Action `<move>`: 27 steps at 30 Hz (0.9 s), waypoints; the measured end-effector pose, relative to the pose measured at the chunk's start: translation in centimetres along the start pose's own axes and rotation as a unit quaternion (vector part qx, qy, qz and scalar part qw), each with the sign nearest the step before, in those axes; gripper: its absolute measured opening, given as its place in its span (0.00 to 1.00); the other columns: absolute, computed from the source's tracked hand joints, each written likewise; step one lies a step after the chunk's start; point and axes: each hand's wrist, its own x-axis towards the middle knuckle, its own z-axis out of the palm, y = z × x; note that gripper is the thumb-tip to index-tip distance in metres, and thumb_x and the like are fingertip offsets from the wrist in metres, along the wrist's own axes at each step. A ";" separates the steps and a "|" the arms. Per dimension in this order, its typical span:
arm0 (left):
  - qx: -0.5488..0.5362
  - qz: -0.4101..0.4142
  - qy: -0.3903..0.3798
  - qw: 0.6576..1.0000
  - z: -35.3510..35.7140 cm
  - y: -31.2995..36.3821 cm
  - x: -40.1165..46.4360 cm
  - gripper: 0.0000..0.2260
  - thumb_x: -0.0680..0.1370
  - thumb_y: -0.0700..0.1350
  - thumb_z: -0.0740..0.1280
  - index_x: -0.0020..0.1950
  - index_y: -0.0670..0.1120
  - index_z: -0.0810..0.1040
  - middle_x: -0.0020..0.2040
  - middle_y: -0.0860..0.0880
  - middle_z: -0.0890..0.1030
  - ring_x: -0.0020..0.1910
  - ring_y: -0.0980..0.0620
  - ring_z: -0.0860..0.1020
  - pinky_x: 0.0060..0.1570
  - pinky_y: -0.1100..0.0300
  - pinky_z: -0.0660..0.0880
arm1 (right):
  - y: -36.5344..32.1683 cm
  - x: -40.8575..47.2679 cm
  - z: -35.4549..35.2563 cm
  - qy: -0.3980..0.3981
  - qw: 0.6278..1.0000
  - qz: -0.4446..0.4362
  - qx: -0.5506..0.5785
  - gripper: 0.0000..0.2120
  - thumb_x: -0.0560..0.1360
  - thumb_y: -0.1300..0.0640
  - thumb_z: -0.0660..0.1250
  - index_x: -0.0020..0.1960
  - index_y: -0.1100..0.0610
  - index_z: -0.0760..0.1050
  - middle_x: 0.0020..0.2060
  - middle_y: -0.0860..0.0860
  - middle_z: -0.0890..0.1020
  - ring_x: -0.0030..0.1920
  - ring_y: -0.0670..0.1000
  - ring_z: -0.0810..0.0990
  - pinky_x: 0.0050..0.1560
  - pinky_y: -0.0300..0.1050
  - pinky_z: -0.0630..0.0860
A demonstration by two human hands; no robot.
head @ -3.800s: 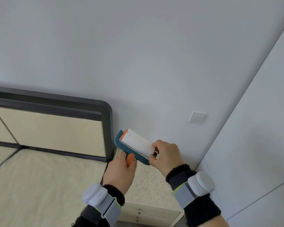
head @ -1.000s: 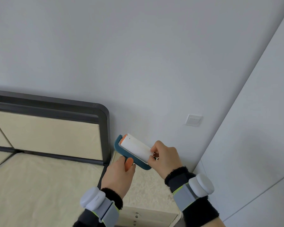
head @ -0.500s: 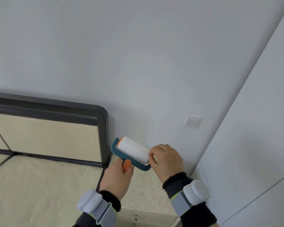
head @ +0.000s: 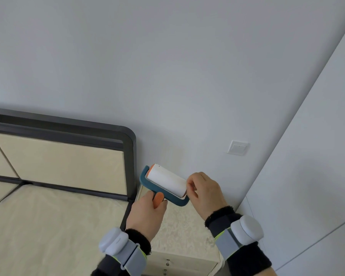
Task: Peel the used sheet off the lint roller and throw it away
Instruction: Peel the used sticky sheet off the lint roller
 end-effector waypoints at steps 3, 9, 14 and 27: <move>-0.002 -0.002 0.005 1.000 0.0 -0.1 0.2 0.09 0.75 0.51 0.64 0.39 0.47 0.72 0.31 0.52 0.74 0.29 0.55 0.71 0.28 0.63 0.69 | -0.1 0.0 -0.5 -0.001 0.999 -0.001 0.032 0.06 0.73 0.62 0.62 0.48 0.60 0.75 0.44 0.55 0.81 0.42 0.53 0.80 0.43 0.44 0.78; 0.009 0.004 -0.005 1.000 0.2 -0.3 0.1 0.08 0.75 0.52 0.64 0.38 0.51 0.70 0.33 0.53 0.75 0.31 0.56 0.74 0.30 0.64 0.71 | 0.0 0.1 -0.8 -0.005 0.999 -0.011 0.031 0.08 0.73 0.64 0.63 0.48 0.62 0.80 0.45 0.56 0.84 0.43 0.53 0.81 0.46 0.39 0.75; 0.018 0.005 -0.007 1.000 0.2 -0.3 0.1 0.10 0.75 0.52 0.64 0.36 0.55 0.67 0.33 0.54 0.75 0.32 0.56 0.75 0.31 0.63 0.73 | 0.2 0.1 -1.1 -0.005 0.999 -0.007 0.047 0.08 0.75 0.63 0.62 0.48 0.62 0.79 0.46 0.56 0.83 0.44 0.52 0.80 0.47 0.37 0.73; 0.028 0.013 -0.011 0.999 0.2 0.0 0.1 0.09 0.75 0.54 0.64 0.37 0.56 0.66 0.34 0.55 0.75 0.32 0.58 0.75 0.29 0.66 0.71 | 0.3 0.7 -0.3 -0.051 0.997 -0.008 -0.055 0.08 0.74 0.67 0.58 0.51 0.60 0.71 0.53 0.54 0.73 0.45 0.48 0.70 0.42 0.35 0.64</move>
